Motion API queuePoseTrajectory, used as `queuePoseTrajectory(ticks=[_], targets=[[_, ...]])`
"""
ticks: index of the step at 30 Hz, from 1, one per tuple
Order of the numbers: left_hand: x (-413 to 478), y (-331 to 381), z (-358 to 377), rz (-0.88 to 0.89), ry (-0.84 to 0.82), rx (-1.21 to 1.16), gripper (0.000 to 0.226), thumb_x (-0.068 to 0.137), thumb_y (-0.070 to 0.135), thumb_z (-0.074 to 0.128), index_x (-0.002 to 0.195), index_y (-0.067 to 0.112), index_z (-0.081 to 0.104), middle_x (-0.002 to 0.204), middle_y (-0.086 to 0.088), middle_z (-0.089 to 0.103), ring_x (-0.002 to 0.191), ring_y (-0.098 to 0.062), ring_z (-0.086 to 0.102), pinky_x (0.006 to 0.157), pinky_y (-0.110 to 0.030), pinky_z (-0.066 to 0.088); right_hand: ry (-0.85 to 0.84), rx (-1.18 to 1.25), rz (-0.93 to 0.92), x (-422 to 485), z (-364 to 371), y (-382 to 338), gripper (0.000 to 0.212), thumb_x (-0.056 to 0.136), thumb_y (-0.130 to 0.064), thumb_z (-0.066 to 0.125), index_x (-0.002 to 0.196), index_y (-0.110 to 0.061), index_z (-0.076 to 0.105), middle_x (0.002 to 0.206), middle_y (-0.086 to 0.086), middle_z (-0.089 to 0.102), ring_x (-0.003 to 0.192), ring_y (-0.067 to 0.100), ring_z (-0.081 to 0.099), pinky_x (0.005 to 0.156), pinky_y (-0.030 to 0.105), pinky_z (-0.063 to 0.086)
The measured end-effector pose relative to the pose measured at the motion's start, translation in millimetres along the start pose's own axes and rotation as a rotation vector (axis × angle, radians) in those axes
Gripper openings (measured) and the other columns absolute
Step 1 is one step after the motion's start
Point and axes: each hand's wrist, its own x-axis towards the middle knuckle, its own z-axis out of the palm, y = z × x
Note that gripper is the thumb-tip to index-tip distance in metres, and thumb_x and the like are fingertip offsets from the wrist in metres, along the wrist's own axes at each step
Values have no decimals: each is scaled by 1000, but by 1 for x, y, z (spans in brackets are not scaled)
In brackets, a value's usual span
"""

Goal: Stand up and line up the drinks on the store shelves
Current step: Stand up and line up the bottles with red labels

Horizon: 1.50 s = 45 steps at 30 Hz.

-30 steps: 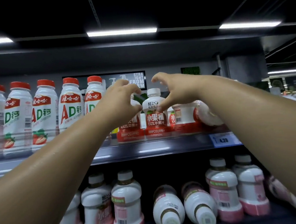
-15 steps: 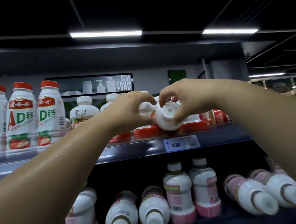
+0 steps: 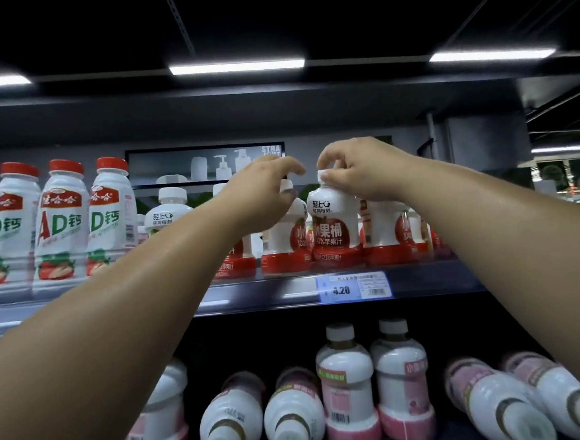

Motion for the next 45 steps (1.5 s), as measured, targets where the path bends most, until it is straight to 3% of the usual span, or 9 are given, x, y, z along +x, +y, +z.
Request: queuePoseTrajectory(ticks=[6, 9, 11, 13, 17, 25, 30, 35, 45], targets=[[26, -4, 7, -159, -156, 128, 32, 100, 25, 40, 124, 39, 56, 104, 6, 63, 123, -19, 52, 119, -56, -5, -85, -74, 84, 15, 13, 7, 26, 100, -45, 51, 121, -32, 61, 123, -2, 61, 102, 18, 57, 79, 34, 44], [30, -7, 6, -163, -186, 120, 26, 100, 43, 42, 119, 39, 58, 91, 12, 56, 112, -16, 56, 116, -56, 16, -77, -51, 92, 11, 14, 6, 38, 93, -58, 58, 120, -32, 61, 117, -4, 61, 100, 18, 59, 82, 35, 49], [31, -11, 2, -157, -238, 69, 34, 93, 56, 53, 119, 36, 59, 95, 12, 56, 90, -7, 56, 84, -34, 44, -87, -73, 94, 9, 15, 5, 56, 81, -70, 63, 123, -33, 59, 113, -7, 61, 101, 16, 59, 90, 40, 50], [33, -17, -3, -133, -276, 19, 49, 81, 60, 68, 122, 36, 60, 109, 9, 57, 81, -5, 54, 63, -24, 39, -109, -79, 87, 8, 16, 4, 61, 75, -68, 71, 123, -34, 57, 113, -9, 61, 101, 15, 59, 91, 41, 50], [37, -28, -15, -159, -373, -108, 49, 82, 39, 76, 128, 36, 58, 116, 4, 60, 86, -11, 64, 65, -27, 48, -203, 39, 100, 11, 7, 5, 50, 80, -41, 78, 124, -35, 55, 116, -5, 63, 93, 15, 64, 79, 37, 56], [32, -34, -19, -124, -427, -89, 67, 77, 33, 82, 136, 39, 50, 113, 8, 59, 93, -14, 63, 67, -28, 50, -169, -104, 54, 9, 16, 2, 76, 78, -52, 79, 143, -35, 43, 137, -3, 55, 100, 16, 55, 79, 31, 43], [24, -29, -18, -98, -357, 63, 79, 72, 44, 83, 140, 41, 45, 102, 13, 48, 96, -16, 52, 74, -31, 43, -176, -172, 56, 7, 15, 3, 76, 79, -54, 76, 145, -38, 40, 144, -3, 52, 124, 22, 52, 107, 43, 38], [20, -32, -19, -77, -348, -70, 73, 77, 27, 82, 140, 34, 47, 89, 20, 48, 78, -4, 53, 59, -20, 38, -154, -138, 57, 9, 18, 5, 70, 79, -48, 79, 139, -37, 45, 133, -3, 58, 102, 18, 56, 75, 32, 43], [19, -34, -21, -101, -409, -84, 79, 77, 21, 82, 144, 37, 41, 119, 3, 54, 107, -20, 58, 71, -28, 46, -149, -145, 0, 0, 21, 8, 58, 90, -45, 68, 139, -29, 42, 130, -2, 58, 107, 14, 52, 107, 39, 34]])
